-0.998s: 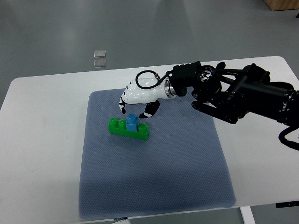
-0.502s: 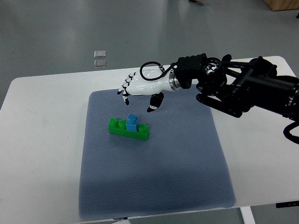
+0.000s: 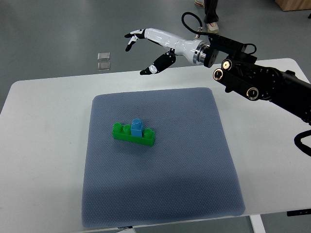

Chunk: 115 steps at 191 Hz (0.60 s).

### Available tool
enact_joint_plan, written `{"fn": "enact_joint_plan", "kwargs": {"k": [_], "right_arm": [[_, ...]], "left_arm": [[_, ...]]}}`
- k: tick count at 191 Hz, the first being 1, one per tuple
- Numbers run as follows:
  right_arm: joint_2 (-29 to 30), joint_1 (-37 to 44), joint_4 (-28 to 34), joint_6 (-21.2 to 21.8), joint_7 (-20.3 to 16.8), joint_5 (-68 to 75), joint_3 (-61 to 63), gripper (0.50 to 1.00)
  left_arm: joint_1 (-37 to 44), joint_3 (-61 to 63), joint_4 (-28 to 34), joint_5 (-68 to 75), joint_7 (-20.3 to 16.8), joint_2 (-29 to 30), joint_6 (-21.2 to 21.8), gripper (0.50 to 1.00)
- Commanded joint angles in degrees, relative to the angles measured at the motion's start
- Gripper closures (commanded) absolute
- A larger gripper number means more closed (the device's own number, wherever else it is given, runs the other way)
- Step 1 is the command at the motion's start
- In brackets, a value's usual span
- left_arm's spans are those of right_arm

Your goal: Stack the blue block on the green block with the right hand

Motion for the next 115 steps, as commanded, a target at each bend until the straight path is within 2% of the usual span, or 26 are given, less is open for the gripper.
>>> {"fn": "enact_joint_plan", "kwargs": {"k": [1, 36, 92, 115], "right_arm": [[-0.2, -1.9, -0.8, 0.0, -0.1, 15.6, 2.5, 0.585], [0.3, -7.5, -3.7, -0.4, -0.1, 35.8, 6.8, 0.585], [1.4, -12.8, -6.8, -0.9, -0.3, 53.1, 14.4, 0.585], [2.3, -13.6, -6.8, -1.6, -4.4, 64.5, 15.4, 0.585]], "left_arm": [[0.0, 0.0, 0.0, 0.0, 0.0, 0.0, 0.0, 0.500], [0.0, 0.0, 0.0, 0.0, 0.0, 0.0, 0.0, 0.500], [0.0, 0.0, 0.0, 0.0, 0.0, 0.0, 0.0, 0.500], [0.0, 0.0, 0.0, 0.0, 0.0, 0.0, 0.0, 0.500]]}}
